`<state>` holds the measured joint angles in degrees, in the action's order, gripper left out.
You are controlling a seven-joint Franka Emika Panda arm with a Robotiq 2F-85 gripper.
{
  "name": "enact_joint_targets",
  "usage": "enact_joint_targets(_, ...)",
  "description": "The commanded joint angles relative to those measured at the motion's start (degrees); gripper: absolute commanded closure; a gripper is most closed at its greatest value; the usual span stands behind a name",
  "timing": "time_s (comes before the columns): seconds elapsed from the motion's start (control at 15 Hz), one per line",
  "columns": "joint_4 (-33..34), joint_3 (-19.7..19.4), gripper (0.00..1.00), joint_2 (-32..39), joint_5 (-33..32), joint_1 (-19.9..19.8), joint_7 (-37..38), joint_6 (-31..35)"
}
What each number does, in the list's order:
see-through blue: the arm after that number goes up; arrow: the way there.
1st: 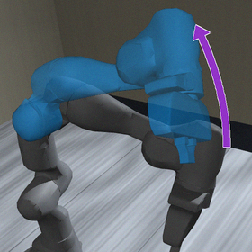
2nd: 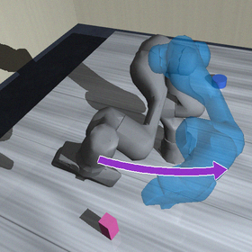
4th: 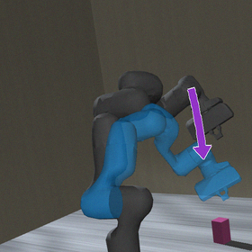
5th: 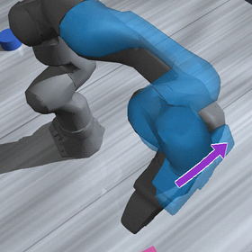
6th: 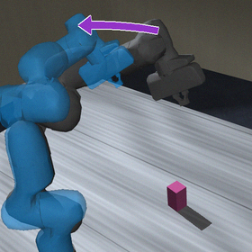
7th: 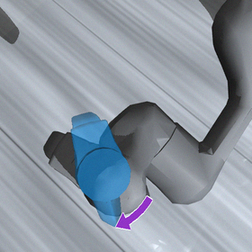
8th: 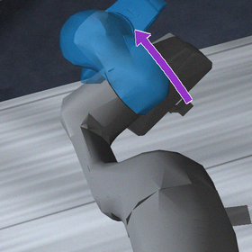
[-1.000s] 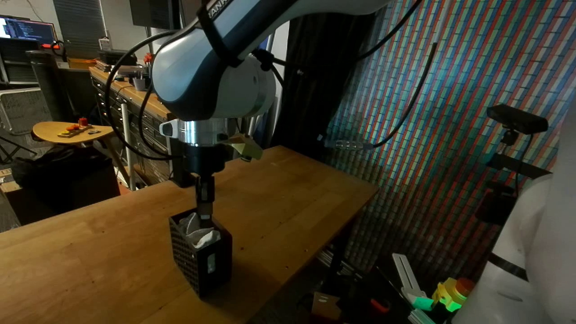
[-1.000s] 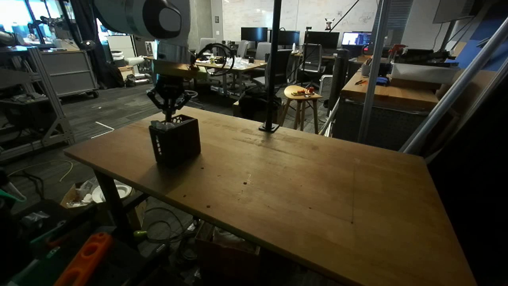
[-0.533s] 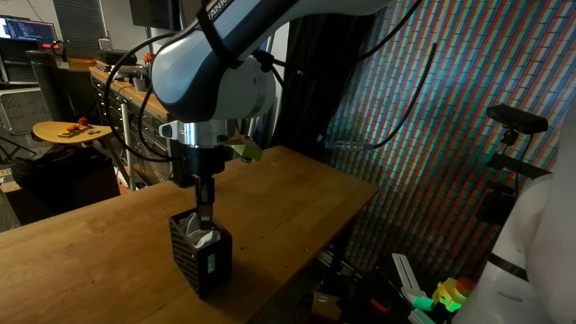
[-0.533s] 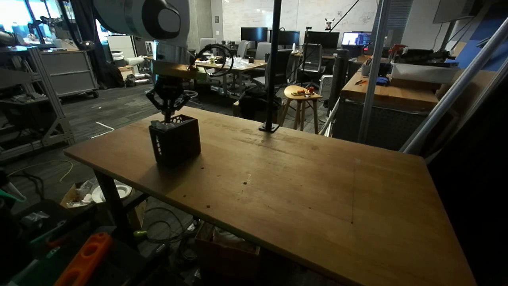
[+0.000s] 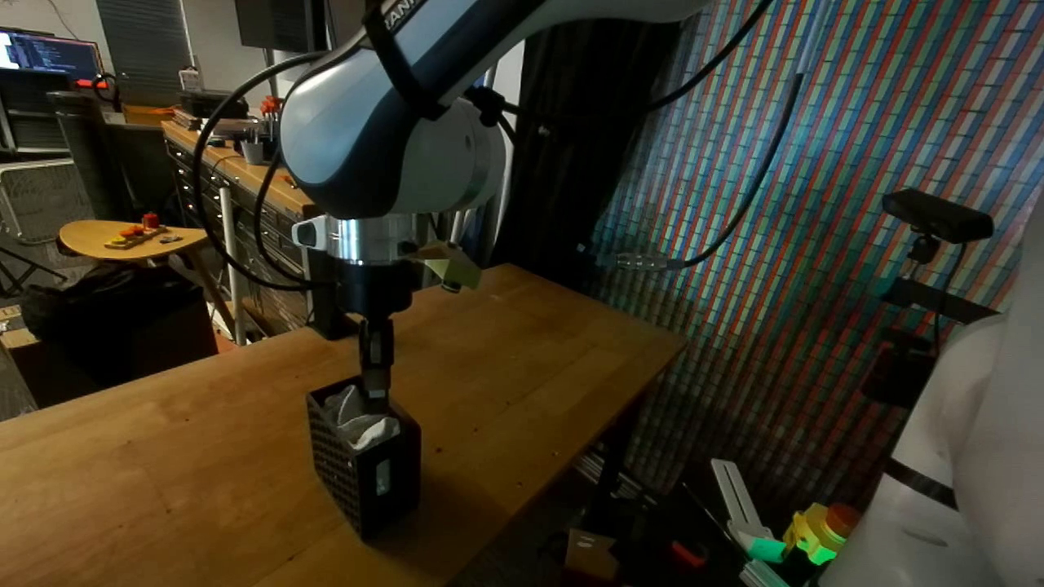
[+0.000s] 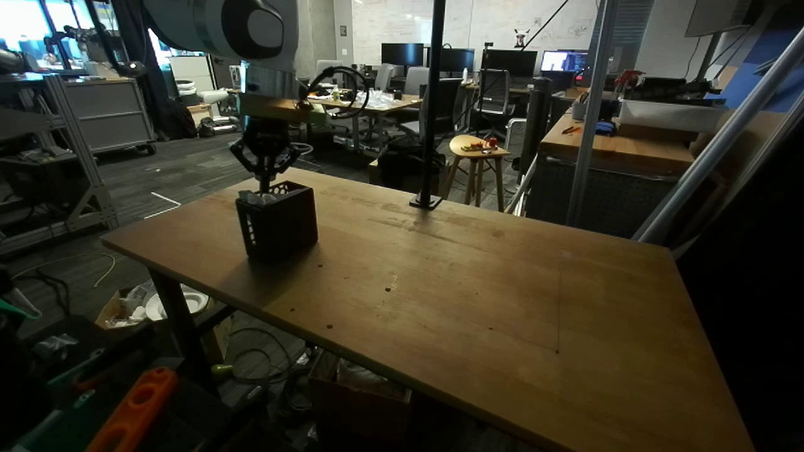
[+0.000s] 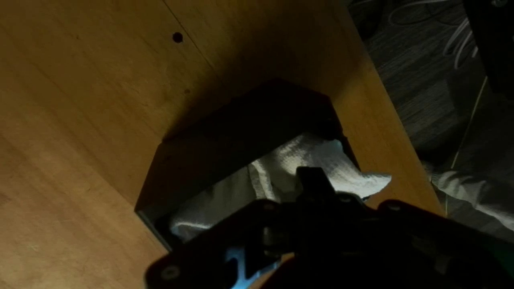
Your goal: Put the towel in the box
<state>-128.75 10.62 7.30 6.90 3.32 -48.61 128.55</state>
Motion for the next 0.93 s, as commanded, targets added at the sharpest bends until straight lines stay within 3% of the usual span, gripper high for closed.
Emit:
enact_joint_targets(0.0,-1.62,-0.51,0.96,-2.65,-0.22,0.9,1.32,-0.7)
enact_joint_targets(0.87,-1.11,-0.42,0.96,-1.54,1.04,1.15,1.51,-0.77)
